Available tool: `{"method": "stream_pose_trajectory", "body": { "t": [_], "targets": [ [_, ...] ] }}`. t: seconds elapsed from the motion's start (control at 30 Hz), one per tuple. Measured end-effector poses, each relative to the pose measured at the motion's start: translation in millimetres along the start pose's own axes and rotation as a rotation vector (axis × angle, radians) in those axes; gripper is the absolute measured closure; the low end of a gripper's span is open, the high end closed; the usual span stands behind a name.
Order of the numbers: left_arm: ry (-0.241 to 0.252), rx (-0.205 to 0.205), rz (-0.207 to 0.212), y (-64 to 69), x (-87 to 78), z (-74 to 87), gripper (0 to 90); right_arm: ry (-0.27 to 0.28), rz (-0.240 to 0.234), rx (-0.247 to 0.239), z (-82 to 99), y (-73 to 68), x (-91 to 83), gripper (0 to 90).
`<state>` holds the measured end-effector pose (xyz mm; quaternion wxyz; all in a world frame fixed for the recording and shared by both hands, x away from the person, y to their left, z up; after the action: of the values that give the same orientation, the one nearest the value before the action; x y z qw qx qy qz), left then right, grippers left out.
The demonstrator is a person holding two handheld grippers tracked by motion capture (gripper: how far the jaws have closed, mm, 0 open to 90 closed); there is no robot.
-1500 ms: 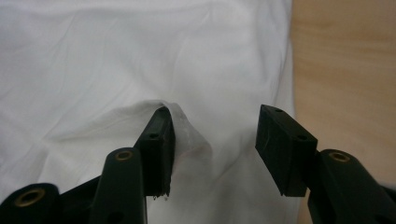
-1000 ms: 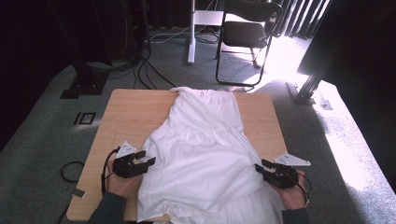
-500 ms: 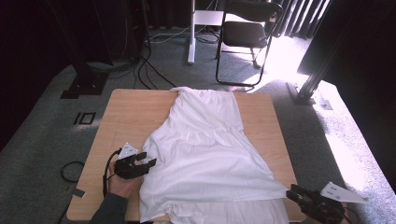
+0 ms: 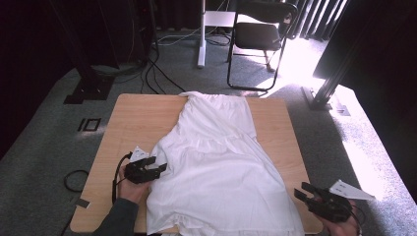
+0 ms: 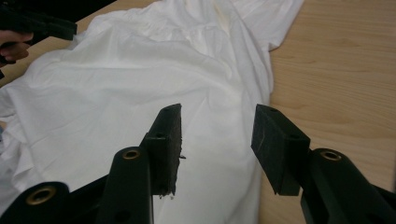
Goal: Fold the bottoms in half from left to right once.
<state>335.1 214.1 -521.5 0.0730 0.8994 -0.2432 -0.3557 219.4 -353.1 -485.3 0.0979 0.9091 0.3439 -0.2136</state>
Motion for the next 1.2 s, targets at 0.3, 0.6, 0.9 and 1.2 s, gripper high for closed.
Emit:
{"method": "stream_pose_trajectory", "body": {
  "t": [0.3, 0.6, 0.9, 1.2],
  "targets": [
    [0.014, -0.037, -0.040, -21.9, 13.1, -24.3, 41.4, -0.038, -0.045, -0.031, -20.6, 14.9, 83.4, 50.7],
    [-0.010, -0.124, -0.058, -45.3, 47.0, -51.0, 39.9, -0.131, 0.080, -0.065, -51.3, 40.9, 167.6, 46.2],
    [-0.075, -0.185, -0.086, -54.2, 81.0, -48.8, 38.8, -0.231, 0.092, -0.072, -73.7, 52.3, 232.4, 45.0],
    [-0.128, -0.117, -0.078, -42.8, 80.9, -44.9, 86.8, -0.294, 0.136, 0.072, -54.1, 71.6, 244.3, 88.7]
  ]
}}
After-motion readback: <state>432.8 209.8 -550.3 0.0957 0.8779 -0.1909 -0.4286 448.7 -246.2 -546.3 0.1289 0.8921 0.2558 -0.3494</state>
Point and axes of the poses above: each handheld gripper's, and its own axes: x roughly forward along the jaws, z roughly out of its underside, y roughly to its right, the point moved 1 cm from there along x, roughly forward along the jaws, and after that the axes turned 14 degrees about -x, right-handed, at the moved point
